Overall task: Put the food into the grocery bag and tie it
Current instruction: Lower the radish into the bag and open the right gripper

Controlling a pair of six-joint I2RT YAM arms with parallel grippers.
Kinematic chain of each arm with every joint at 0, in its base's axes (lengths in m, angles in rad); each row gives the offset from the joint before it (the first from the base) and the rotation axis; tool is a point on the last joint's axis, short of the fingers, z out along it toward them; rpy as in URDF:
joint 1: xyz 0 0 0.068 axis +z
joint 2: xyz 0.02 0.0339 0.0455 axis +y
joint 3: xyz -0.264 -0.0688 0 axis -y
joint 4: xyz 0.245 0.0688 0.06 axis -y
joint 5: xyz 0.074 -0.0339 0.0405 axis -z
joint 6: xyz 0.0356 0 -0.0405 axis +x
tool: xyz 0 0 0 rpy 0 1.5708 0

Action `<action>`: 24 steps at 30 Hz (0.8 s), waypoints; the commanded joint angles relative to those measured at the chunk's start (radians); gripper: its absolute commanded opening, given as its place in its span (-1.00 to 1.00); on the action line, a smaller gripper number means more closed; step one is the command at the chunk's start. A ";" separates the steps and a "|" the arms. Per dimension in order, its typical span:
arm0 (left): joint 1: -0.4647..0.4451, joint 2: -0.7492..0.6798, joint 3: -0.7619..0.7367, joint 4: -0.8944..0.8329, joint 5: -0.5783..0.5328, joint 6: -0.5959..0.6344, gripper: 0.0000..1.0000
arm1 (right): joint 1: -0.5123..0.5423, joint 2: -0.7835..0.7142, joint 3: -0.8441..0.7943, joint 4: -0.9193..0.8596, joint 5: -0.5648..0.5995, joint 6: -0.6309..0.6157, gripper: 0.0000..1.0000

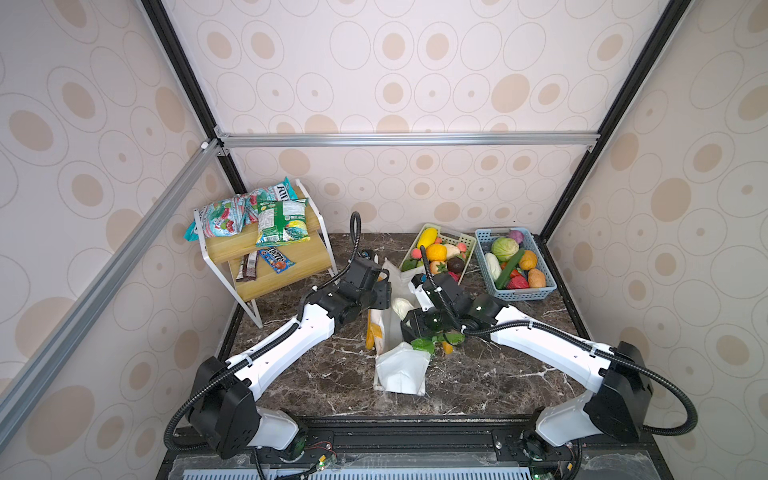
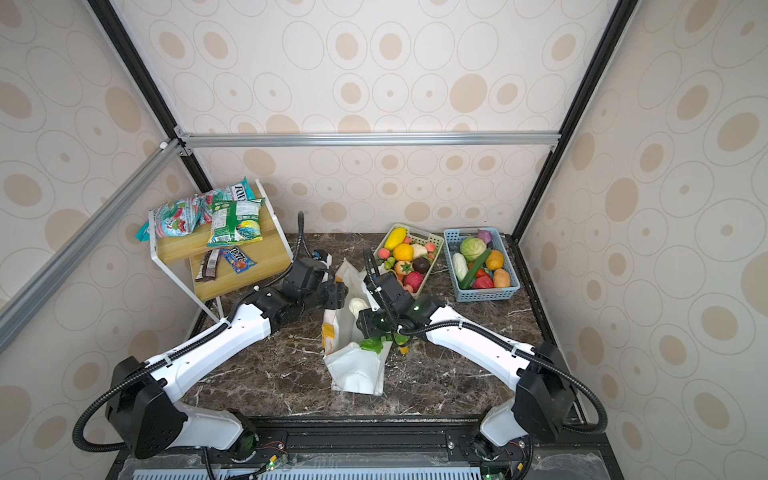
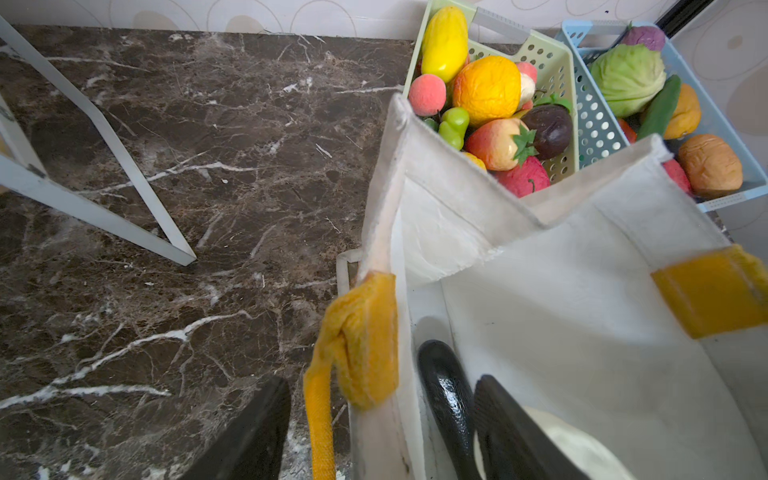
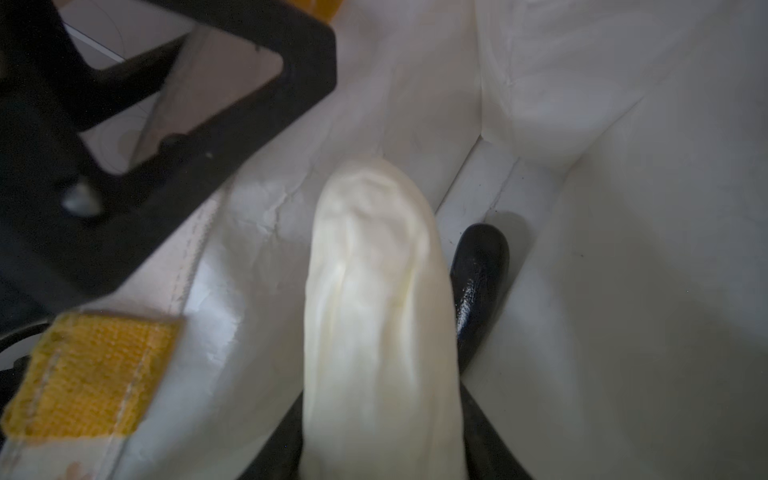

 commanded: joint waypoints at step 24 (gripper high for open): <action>-0.013 -0.025 -0.022 0.094 0.084 -0.026 -0.70 | -0.059 0.321 -0.001 0.257 0.055 0.143 -0.06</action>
